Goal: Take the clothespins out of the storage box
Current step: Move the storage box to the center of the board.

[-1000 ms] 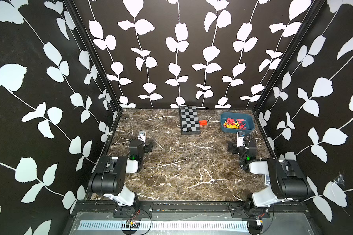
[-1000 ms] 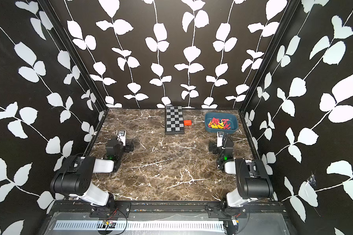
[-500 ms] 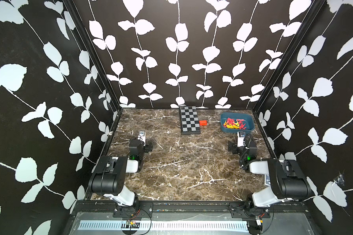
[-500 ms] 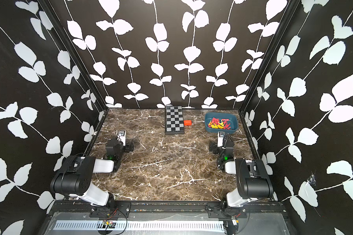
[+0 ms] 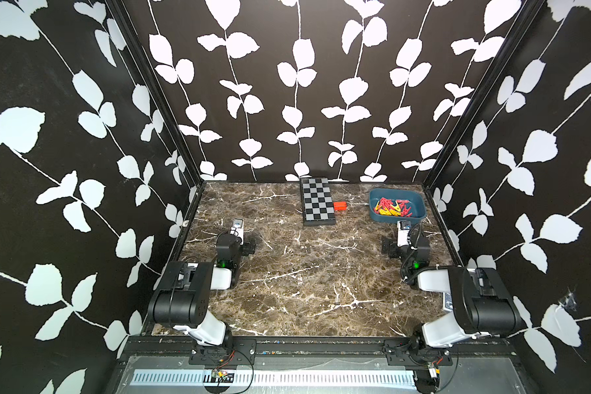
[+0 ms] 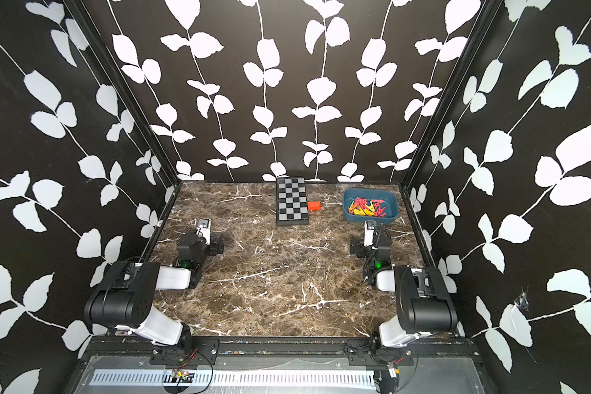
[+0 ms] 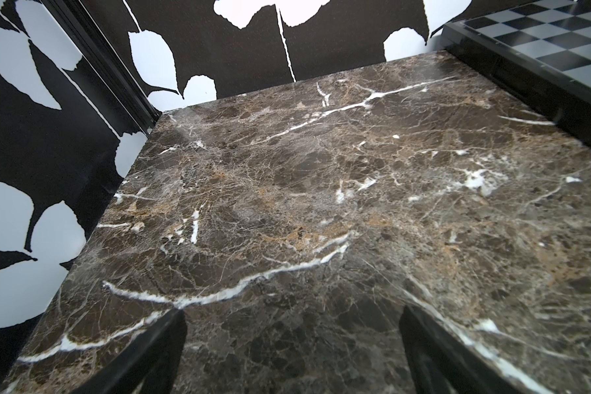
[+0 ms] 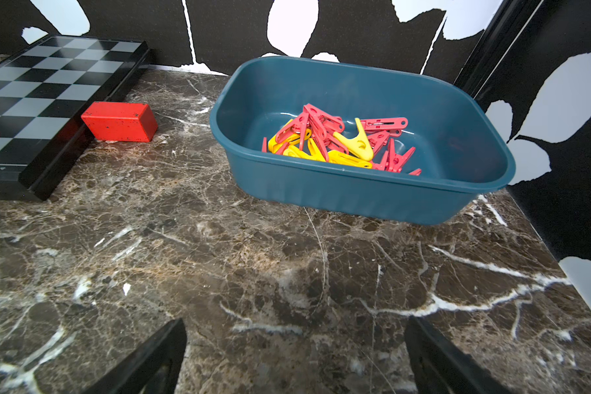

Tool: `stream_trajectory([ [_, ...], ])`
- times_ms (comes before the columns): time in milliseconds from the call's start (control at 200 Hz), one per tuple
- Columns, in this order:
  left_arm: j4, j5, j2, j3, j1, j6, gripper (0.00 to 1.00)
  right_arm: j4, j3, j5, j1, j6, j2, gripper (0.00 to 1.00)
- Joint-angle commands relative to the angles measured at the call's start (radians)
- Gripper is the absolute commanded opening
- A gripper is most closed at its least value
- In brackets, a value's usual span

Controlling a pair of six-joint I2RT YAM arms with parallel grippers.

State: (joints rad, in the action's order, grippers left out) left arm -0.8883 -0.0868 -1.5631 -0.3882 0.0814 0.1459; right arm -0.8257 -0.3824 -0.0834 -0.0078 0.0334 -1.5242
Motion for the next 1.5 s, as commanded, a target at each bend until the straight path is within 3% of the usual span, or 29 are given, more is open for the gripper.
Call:
stream_trajectory([
  [0, -0.003, 0.001, 0.012, -0.012, -0.007, -0.01, 0.99, -0.023, -0.018, -0.004, -0.003, -0.002, -0.002, 0.99],
  [395, 0.006, -0.019, 0.023, -0.023, -0.011, -0.019, 0.99, -0.029, -0.018, 0.063, -0.002, -0.029, 0.013, 0.99],
  [540, 0.44, -0.084, 0.167, -0.187, -0.01, -0.057, 0.99, 0.291, -0.095, 0.157, 0.002, -0.074, 0.209, 0.99],
  [680, 0.721, -0.185, 0.232, -0.351, -0.011, -0.181, 0.99, 0.395, -0.131, 0.248, -0.003, -0.195, 0.332, 0.99],
  [825, 0.979, -0.109, 0.257, -0.524, -0.012, -0.278, 0.99, 0.614, -0.259, 0.306, -0.022, -0.389, 0.356, 0.99],
  [920, 1.071, -0.112, 0.239, -0.59, -0.023, -0.395, 0.99, 0.735, -0.38, 0.273, -0.036, -0.416, 0.296, 0.99],
  [1105, 1.086, 0.054, 0.217, -0.641, -0.022, -0.465, 0.99, 0.877, -0.609, 0.276, -0.046, -0.406, 0.111, 0.99],
  [1260, 1.071, 0.096, 0.242, -0.628, -0.02, -0.494, 0.99, 1.035, -0.836, 0.333, -0.057, -0.38, -0.082, 0.99],
  [1496, 1.09, 0.17, 0.274, -0.612, 0.009, -0.467, 0.97, 1.2, -1.126, 0.256, -0.175, -0.429, -0.338, 0.81],
])
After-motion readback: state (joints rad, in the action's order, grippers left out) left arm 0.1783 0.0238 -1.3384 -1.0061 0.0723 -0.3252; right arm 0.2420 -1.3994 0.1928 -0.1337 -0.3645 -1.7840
